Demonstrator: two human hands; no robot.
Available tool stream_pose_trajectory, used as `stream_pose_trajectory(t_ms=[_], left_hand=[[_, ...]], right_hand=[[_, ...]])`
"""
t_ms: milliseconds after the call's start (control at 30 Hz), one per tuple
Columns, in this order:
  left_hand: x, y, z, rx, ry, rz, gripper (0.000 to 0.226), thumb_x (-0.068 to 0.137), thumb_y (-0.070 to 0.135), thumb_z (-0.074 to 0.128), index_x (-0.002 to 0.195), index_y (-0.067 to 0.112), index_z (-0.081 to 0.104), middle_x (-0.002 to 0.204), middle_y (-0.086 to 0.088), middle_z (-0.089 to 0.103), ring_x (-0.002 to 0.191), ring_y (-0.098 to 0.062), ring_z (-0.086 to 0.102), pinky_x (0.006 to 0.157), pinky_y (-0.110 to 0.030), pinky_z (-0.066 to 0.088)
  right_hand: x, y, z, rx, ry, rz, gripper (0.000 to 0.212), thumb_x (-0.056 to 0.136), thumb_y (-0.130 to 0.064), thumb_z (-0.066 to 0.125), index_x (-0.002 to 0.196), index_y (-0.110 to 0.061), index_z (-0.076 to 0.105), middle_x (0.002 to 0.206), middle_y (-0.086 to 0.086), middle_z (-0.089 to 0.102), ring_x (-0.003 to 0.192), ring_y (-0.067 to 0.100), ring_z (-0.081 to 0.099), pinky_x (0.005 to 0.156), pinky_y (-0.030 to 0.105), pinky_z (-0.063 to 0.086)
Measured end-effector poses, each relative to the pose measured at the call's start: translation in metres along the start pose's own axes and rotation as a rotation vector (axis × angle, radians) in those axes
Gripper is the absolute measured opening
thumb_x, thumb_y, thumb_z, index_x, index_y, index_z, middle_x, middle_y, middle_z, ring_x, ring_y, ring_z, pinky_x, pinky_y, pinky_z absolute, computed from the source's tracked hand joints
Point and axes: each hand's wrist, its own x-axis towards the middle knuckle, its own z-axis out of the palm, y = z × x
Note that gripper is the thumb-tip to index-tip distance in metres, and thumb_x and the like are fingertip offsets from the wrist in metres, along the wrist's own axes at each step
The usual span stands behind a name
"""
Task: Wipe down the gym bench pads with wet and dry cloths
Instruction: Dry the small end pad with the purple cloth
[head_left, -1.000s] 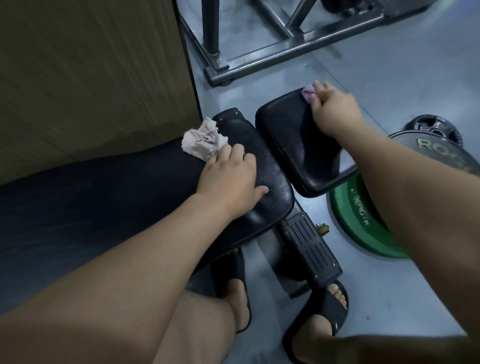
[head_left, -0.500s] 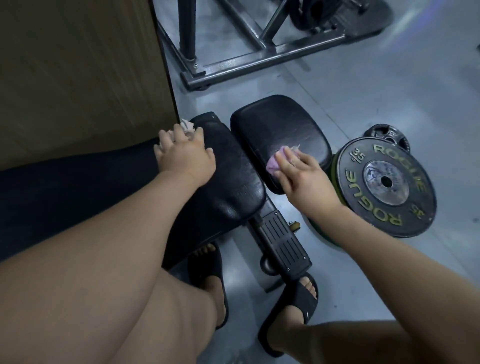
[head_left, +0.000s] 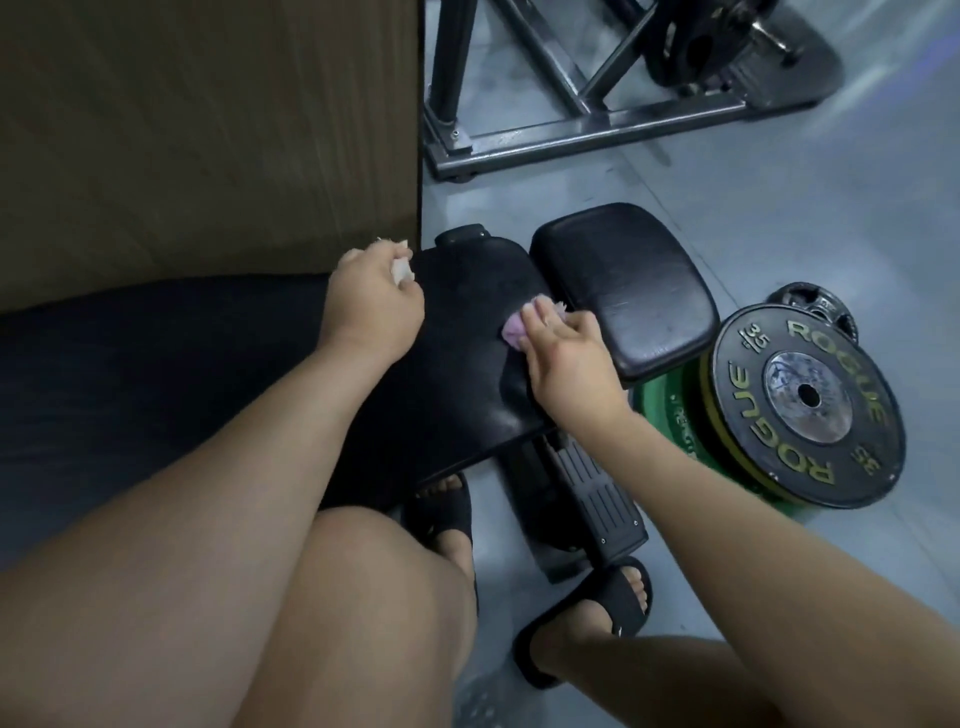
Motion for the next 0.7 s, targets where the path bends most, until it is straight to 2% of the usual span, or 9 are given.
stream_pose_trajectory(t_ms=[133,200,267,333,400,467,533,633,700], left_hand=[[0.005,0.000,-0.026,-0.081,0.104,-0.005,0.036,0.097,0.014,0.051,0.131,0.021,0.062,0.134,-0.003,0.054,0.107,-0.008,0.052,0.073,-0.002,0.032],[0.007,0.001,-0.031,-0.085,0.099,0.018,0.037,0.096,0.012,0.051,0.130,0.021,0.062,0.133,-0.004,0.054,0.104,-0.007,0.050,0.067,0.002,0.027],[0.005,0.002,-0.030,-0.100,0.062,0.053,0.038,0.094,0.009,0.052,0.128,0.019,0.064,0.132,-0.006,0.053,0.105,-0.012,0.054,0.071,-0.002,0.034],[0.006,0.001,-0.025,-0.130,0.019,0.067,0.038,0.092,0.008,0.053,0.127,0.019,0.065,0.131,-0.006,0.053,0.109,-0.018,0.058,0.082,-0.011,0.039],[0.010,-0.002,-0.021,-0.142,-0.016,0.060,0.038,0.093,0.009,0.054,0.128,0.021,0.064,0.130,-0.004,0.052,0.104,-0.018,0.058,0.082,-0.015,0.039],[0.014,-0.004,-0.018,-0.140,-0.033,0.054,0.038,0.094,0.010,0.054,0.129,0.021,0.062,0.131,-0.004,0.050,0.101,-0.018,0.058,0.081,-0.019,0.041],[0.017,-0.006,-0.018,-0.133,-0.042,0.052,0.042,0.094,0.008,0.054,0.133,0.022,0.059,0.133,-0.004,0.049,0.108,-0.021,0.058,0.084,-0.024,0.045],[0.019,-0.011,-0.017,-0.092,-0.075,0.049,0.056,0.092,0.005,0.054,0.144,0.023,0.047,0.138,-0.006,0.048,0.118,-0.023,0.053,0.092,-0.030,0.046],[0.021,-0.015,-0.016,-0.059,-0.089,0.044,0.058,0.092,0.004,0.055,0.147,0.020,0.046,0.140,-0.006,0.048,0.121,-0.024,0.052,0.094,-0.029,0.044]], right_hand=[[0.068,0.006,0.033,-0.103,-0.153,0.087,0.015,0.096,-0.010,0.039,0.098,-0.014,0.053,0.100,0.005,0.057,0.078,0.031,0.056,0.082,0.034,0.033],[0.082,0.005,0.036,-0.135,-0.210,0.101,0.029,0.095,-0.013,0.027,0.101,-0.015,0.055,0.101,0.005,0.056,0.082,0.029,0.058,0.078,0.029,0.021],[0.069,0.004,0.029,-0.158,-0.220,0.103,0.037,0.095,-0.016,0.020,0.105,-0.016,0.056,0.110,0.002,0.055,0.089,0.027,0.058,0.079,0.027,0.018],[0.035,0.000,0.017,-0.147,-0.204,0.102,0.032,0.095,-0.013,0.027,0.111,-0.015,0.055,0.122,0.003,0.055,0.098,0.027,0.058,0.084,0.028,0.026],[0.001,-0.006,0.005,-0.122,-0.227,0.133,0.036,0.095,-0.010,0.031,0.119,-0.011,0.057,0.135,0.005,0.056,0.108,0.029,0.060,0.093,0.030,0.032],[-0.014,-0.007,0.004,-0.110,-0.210,0.180,0.040,0.097,-0.010,0.034,0.127,-0.004,0.059,0.139,0.012,0.059,0.108,0.035,0.062,0.099,0.033,0.036],[0.004,-0.003,0.013,-0.147,-0.189,0.185,0.042,0.097,-0.010,0.033,0.127,0.001,0.060,0.134,0.017,0.062,0.105,0.038,0.062,0.101,0.037,0.039],[0.064,-0.004,0.029,-0.186,-0.208,0.192,0.041,0.090,-0.009,0.029,0.114,-0.001,0.062,0.109,0.014,0.064,0.096,0.038,0.061,0.101,0.041,0.037],[0.097,0.001,0.041,-0.133,-0.237,0.267,0.043,0.087,-0.005,0.031,0.120,0.001,0.058,0.105,0.010,0.067,0.097,0.037,0.062,0.105,0.041,0.036]])
